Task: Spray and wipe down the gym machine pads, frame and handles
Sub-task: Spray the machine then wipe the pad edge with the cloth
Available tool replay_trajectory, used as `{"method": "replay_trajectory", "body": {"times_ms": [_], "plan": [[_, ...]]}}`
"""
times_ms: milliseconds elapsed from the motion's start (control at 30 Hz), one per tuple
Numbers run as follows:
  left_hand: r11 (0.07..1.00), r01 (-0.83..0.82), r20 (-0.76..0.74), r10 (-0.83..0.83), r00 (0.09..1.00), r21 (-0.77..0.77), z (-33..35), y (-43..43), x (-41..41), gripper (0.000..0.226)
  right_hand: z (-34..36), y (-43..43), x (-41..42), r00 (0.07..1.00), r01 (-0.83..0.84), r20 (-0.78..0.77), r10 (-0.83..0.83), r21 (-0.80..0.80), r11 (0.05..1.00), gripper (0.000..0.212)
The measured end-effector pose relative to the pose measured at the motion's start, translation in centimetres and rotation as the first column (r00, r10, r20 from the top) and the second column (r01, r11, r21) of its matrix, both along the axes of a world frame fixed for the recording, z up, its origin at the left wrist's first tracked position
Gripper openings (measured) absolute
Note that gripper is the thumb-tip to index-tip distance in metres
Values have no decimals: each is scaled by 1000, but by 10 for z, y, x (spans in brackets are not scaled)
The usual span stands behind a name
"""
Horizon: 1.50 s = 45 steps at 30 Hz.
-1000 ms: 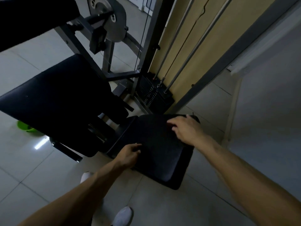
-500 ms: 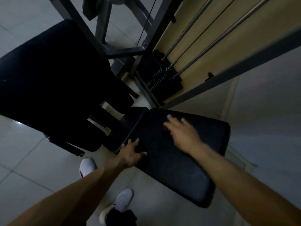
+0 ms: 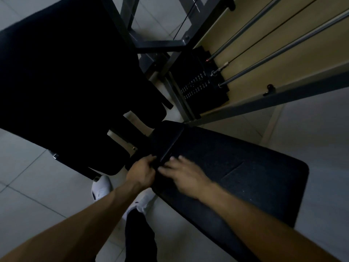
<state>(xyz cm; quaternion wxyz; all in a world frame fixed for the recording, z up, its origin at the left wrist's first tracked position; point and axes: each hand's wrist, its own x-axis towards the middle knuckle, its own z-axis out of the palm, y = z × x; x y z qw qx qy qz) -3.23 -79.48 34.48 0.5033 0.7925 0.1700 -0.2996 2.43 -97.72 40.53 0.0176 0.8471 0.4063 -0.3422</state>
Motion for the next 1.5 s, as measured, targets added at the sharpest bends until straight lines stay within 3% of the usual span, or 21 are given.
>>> {"method": "replay_trajectory", "body": {"times_ms": [100,233,333,433,533,600,667,800,867,933,1000,1100,1200,1267,1400,1500], "plan": [[997,25,-62,-30,998,-79,-24,6,6,51,-12,-9,73,961,201,202,-187,-52,978,70],[996,39,-133,-50,990,-82,-48,11,7,52,-31,5,125,838,461,376,-396,-99,882,57],[994,-42,-192,22,981,-103,-63,15,1,52,-50,26,90,898,365,296,-327,-84,927,58],[989,-118,-197,99,975,-85,-73,20,-4,48,-69,51,34,981,176,90,-171,-41,984,58],[974,-223,-204,210,956,-44,-83,28,-4,43,-74,72,5,993,-7,-122,5,-13,1000,52],[961,-273,-217,259,941,-36,-93,33,-6,38,-75,72,20,981,-70,-180,66,-13,997,48],[965,-261,-228,247,942,-32,-100,36,-7,34,-79,64,59,990,-34,-138,25,-63,997,51],[971,-232,-261,208,943,-64,-109,31,-5,39,-92,35,155,971,199,165,-175,-140,970,52],[968,-245,-260,224,939,-53,-114,28,-5,35,-100,35,163,947,253,244,-210,-160,954,46],[969,-246,-236,232,944,-29,-119,29,-4,31,-106,48,141,963,191,227,-144,-201,961,52],[974,-225,-221,218,951,-6,-122,34,-4,32,-110,69,105,992,81,113,-58,-210,974,57],[983,-183,-208,182,961,15,-126,42,-3,28,-120,101,48,992,-81,-108,66,-141,987,51],[977,-207,-229,214,950,52,-127,49,-3,24,-125,108,36,961,-183,-224,162,-75,980,43],[974,-217,-211,227,951,69,-127,48,-3,28,-132,102,75,981,-125,-163,106,-109,986,42],[984,-162,-192,172,966,69,-131,43,-1,28,-149,77,167,988,93,146,-59,-233,968,46],[991,-109,-174,120,977,74,-135,42,1,26,-150,85,150,985,80,166,-42,-231,970,39]]}}
